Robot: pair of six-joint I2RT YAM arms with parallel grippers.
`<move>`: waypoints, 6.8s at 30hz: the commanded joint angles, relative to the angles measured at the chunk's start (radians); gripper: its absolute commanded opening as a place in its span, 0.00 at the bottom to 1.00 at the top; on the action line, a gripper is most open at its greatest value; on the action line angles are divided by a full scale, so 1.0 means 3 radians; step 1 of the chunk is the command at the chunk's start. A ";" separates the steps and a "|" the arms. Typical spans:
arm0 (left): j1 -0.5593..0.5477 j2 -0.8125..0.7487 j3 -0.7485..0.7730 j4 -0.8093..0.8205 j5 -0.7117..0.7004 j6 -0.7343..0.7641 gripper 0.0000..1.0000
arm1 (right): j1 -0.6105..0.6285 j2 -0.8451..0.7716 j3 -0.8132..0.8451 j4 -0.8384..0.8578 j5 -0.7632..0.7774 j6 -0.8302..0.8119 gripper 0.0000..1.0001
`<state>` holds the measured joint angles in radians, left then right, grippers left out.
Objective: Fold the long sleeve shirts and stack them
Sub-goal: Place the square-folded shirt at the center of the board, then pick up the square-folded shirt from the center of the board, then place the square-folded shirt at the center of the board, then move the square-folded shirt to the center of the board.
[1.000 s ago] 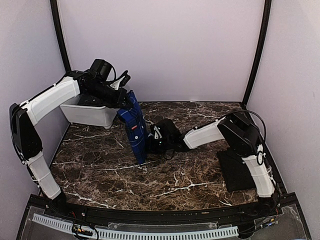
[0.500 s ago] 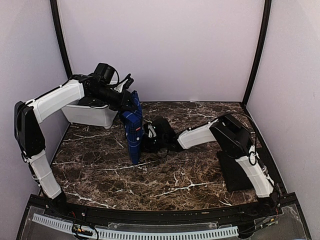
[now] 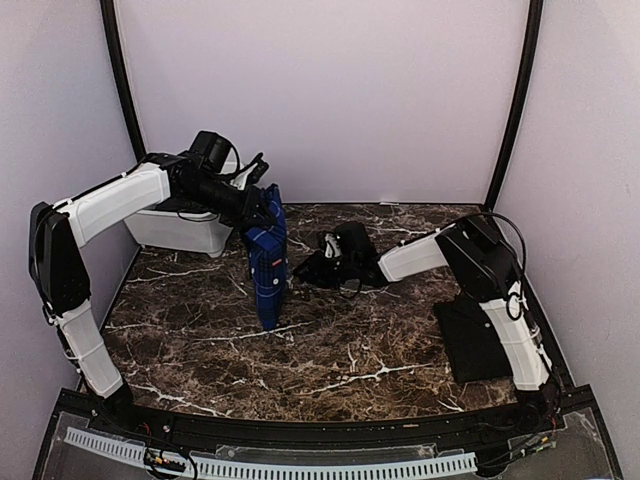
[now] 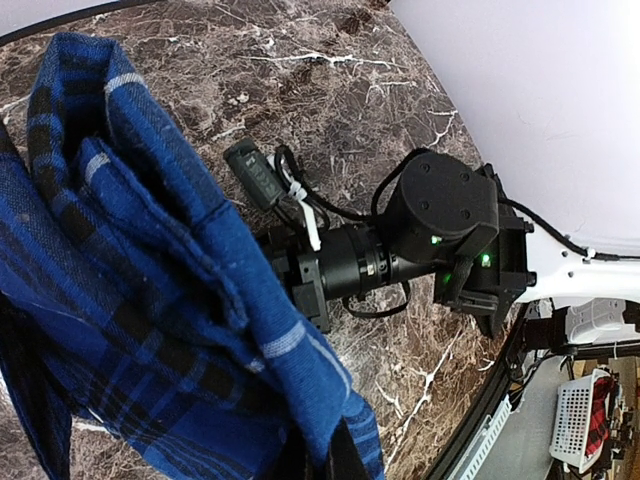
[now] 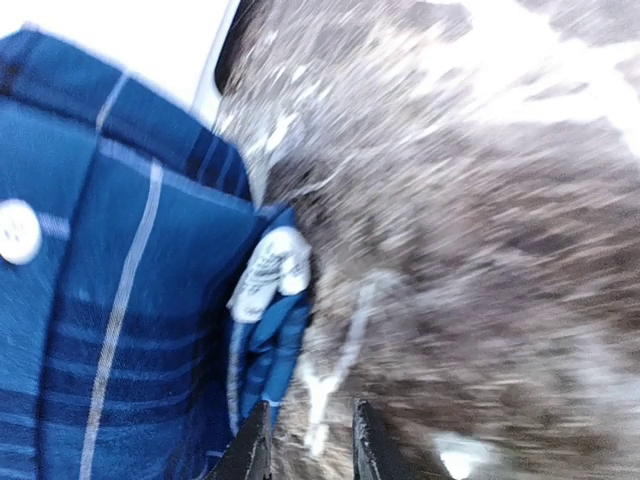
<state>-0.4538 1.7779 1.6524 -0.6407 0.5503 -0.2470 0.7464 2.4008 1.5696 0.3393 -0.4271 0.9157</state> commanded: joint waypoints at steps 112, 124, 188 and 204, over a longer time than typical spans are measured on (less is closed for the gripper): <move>-0.1086 0.0530 -0.0819 0.1312 -0.0604 -0.1177 0.33 | -0.0085 -0.2533 -0.1428 -0.2579 0.2038 -0.1047 0.51; -0.1173 0.0968 -0.0924 0.1235 -0.0793 -0.1200 0.34 | -0.0345 -0.2945 -0.1831 -0.2647 0.2132 -0.1052 0.62; -0.0717 -0.0814 -0.1972 0.0982 -0.1046 -0.0851 0.36 | -0.0360 -0.2035 -0.1774 -0.2629 0.2471 -0.0973 0.00; -0.0521 -0.1136 -0.2294 0.1072 -0.1175 -0.0965 0.36 | -0.0198 -0.0788 0.0092 -0.2568 0.1811 -0.0869 0.00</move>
<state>-0.6224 1.4879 0.9874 -0.3283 0.2161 -0.5243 0.6811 2.0975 1.4841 -0.4576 0.1825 0.6315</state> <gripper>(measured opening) 0.362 0.006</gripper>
